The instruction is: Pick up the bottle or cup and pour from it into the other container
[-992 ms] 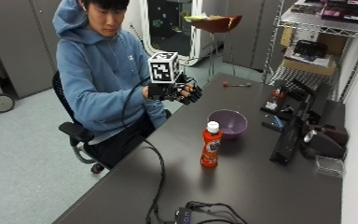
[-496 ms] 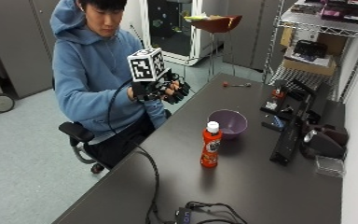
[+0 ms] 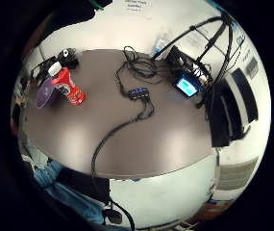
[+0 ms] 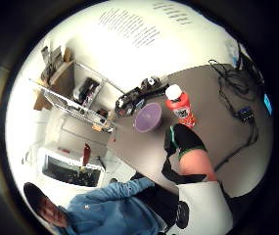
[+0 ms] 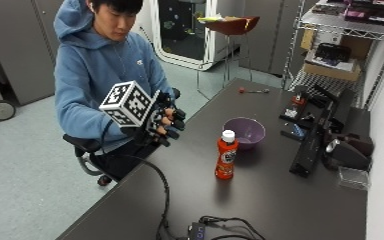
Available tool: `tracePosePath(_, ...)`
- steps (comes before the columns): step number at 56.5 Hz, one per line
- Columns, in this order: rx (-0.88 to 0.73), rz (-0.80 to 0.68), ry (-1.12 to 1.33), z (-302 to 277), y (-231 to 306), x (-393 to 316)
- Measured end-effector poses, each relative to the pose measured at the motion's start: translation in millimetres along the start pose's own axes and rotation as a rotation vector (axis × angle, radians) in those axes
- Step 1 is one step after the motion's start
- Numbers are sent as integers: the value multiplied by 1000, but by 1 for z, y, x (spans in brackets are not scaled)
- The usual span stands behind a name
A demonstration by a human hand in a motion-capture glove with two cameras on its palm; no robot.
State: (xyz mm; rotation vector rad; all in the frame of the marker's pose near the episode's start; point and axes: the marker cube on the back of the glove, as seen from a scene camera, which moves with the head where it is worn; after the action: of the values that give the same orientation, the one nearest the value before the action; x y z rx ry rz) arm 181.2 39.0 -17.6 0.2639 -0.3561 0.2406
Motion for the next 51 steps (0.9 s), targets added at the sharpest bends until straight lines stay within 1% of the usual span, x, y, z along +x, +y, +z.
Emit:
tracePosePath(7,54,62,-136,15,-5,30)
tracePosePath(13,80,81,-233,32,-8,47)
tracePosePath(19,91,110,-341,51,-11,57)
tracePosePath(26,117,123,-400,74,-14,60)
tracePosePath(37,95,98,-504,118,-25,47)
tracePosePath(51,44,57,-676,183,-41,2)
